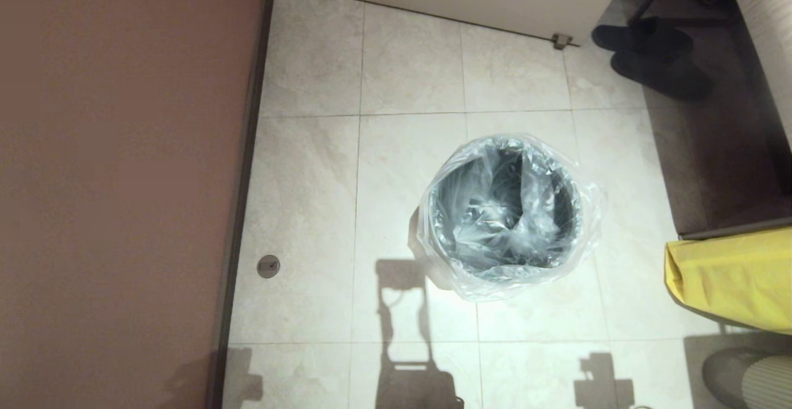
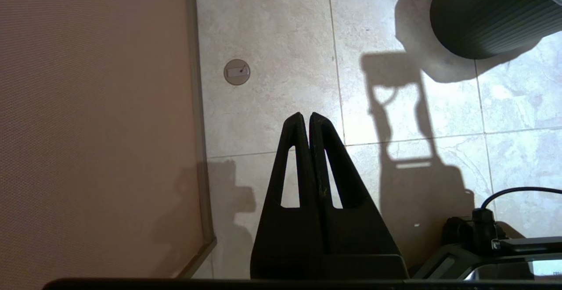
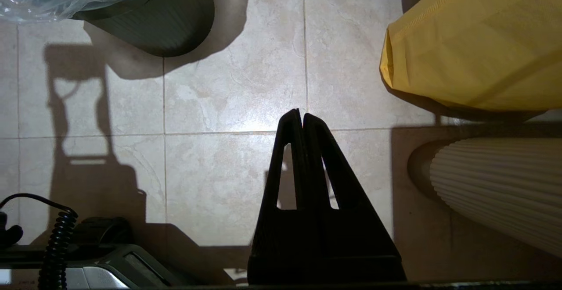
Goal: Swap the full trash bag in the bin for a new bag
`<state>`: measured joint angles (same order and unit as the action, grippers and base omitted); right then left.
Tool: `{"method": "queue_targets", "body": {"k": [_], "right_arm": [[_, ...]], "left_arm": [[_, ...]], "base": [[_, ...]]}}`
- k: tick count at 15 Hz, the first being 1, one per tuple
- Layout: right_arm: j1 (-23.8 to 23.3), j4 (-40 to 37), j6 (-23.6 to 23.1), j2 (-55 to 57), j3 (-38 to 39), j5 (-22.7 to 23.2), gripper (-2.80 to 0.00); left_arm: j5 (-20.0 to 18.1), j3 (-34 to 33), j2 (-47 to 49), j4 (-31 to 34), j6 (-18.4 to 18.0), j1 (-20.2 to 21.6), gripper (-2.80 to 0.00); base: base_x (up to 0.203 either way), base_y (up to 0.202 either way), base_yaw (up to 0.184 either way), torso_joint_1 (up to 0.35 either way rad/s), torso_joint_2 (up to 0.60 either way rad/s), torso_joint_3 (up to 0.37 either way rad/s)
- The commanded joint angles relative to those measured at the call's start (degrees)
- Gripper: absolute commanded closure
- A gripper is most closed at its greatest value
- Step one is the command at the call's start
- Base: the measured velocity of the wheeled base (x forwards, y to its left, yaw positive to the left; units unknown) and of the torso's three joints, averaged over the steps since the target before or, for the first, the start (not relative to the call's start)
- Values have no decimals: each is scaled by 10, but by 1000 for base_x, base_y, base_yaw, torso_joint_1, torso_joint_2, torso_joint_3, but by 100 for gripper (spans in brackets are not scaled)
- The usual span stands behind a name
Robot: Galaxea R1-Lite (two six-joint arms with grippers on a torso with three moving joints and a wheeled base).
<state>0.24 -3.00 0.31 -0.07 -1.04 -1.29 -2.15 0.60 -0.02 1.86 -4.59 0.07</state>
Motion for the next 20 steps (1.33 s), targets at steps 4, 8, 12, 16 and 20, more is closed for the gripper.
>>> {"method": "queue_targets", "body": {"k": [4, 8, 12, 16, 20], "right_arm": [[0, -1, 14, 1, -2, -2, 0], [0, -2, 12, 2, -3, -2, 0], [0, -2, 13, 1, -2, -1, 0], [0, -2, 13, 1, -2, -1, 0], [0, -2, 13, 1, -2, -1, 0]], "left_arm": [[0, -1, 1, -1, 2, 0, 0], [0, -1, 1, -1, 2, 0, 0], [0, -1, 1, -1, 2, 0, 0], [0, -1, 1, -1, 2, 0, 0], [0, -1, 1, -1, 2, 0, 0]], "base": [[0, 0, 0, 0, 0, 0], [0, 0, 0, 0, 0, 0], [0, 0, 0, 0, 0, 0], [0, 0, 0, 0, 0, 0], [0, 0, 0, 0, 0, 0]]}}
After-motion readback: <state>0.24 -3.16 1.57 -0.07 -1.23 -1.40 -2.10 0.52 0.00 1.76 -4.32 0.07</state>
